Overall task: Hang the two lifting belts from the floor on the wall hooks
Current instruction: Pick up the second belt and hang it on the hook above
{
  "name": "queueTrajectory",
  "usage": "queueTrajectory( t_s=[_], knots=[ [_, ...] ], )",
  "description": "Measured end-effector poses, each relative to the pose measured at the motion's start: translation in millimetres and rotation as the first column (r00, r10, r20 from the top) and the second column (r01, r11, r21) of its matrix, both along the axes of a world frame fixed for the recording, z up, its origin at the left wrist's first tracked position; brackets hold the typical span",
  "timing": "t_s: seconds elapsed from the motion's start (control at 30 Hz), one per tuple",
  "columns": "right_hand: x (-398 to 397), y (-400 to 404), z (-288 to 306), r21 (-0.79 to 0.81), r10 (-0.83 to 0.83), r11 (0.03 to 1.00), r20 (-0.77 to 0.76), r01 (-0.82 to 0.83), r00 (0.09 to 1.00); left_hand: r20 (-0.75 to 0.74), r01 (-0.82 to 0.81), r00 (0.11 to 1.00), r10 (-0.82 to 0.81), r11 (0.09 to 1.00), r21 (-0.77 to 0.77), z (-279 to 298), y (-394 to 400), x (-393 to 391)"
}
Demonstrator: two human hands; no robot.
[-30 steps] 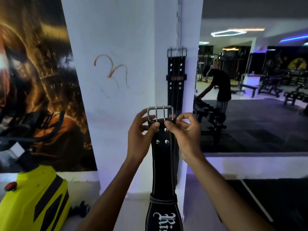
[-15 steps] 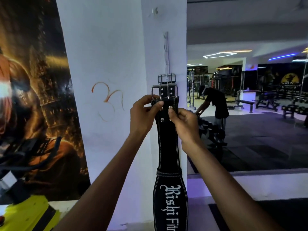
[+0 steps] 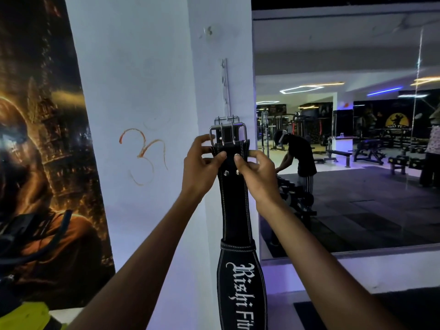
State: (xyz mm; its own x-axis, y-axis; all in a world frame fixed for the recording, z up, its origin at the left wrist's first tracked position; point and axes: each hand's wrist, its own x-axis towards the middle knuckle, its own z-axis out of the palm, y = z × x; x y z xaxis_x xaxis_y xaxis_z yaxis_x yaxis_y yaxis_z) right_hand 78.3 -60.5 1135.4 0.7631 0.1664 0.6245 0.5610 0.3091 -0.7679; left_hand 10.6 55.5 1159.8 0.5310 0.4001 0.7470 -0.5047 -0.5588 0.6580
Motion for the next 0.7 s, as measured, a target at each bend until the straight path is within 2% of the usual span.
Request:
queueTrajectory(
  t_s=[0.13,0.23,0.47,0.6,0.7],
  knots=[
    [1,-3,-1,0.093,-0.188,0.981,0.198,0.173,0.962,0.079,-0.027,0.997,0.022,0.998,0.061,-3,-11,3],
    [4,-6,-2,0.064,-0.21,0.978,0.273,0.2,0.939,0.117,-0.037,0.993,0.027,0.995,0.088,-3,-15,6],
    [6,-11,-1,0.071,-0.16,0.987,0.268,0.146,0.95,0.105,-0.016,0.994,0.013,0.999,0.028,-5,-15,9],
    [4,-8,-9,0.102,-0.109,0.99,0.144,0.095,0.984,0.126,-0.003,0.992,0.004,1.0,-0.01,-6,-18,10],
    [4,-6,-22,0.028,0.036,0.999,0.057,-0.038,0.998,0.139,-0.021,0.99,0.036,0.993,-0.113,-5,-15,16]
  ],
)
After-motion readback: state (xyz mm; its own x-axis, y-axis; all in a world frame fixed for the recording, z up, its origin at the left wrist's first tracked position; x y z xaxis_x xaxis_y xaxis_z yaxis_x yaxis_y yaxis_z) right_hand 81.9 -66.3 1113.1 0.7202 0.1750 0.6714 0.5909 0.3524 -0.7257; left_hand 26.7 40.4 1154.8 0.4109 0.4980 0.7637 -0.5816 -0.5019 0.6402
